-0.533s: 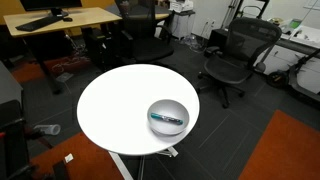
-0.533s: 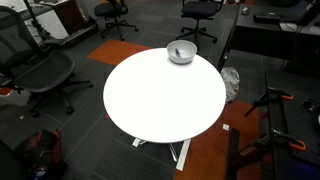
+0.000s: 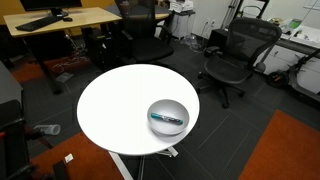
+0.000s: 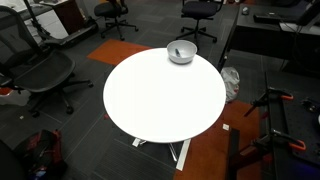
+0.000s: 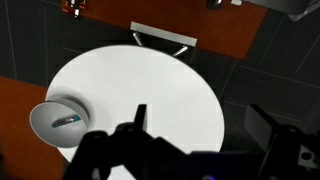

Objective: Pick up the marker from the bowl and put it on the table

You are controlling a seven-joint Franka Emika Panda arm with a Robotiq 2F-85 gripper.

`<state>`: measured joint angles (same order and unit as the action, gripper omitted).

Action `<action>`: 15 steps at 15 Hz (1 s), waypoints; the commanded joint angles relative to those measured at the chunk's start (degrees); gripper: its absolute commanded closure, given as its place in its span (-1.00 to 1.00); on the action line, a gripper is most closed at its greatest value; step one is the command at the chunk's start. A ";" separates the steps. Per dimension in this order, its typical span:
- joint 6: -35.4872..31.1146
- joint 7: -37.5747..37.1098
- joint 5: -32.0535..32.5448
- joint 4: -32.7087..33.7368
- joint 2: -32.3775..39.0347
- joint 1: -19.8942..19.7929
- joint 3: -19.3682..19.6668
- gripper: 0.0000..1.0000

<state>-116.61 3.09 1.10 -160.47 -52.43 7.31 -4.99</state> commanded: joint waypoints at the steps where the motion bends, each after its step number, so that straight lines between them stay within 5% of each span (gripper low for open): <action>1: -3.41 -0.79 0.38 1.35 1.42 -1.52 1.15 -1.00; 15: -22.61 -4.63 2.22 12.98 23.83 -13.85 6.01 -1.00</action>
<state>-136.12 1.02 2.18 -152.04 -36.04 -4.70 0.24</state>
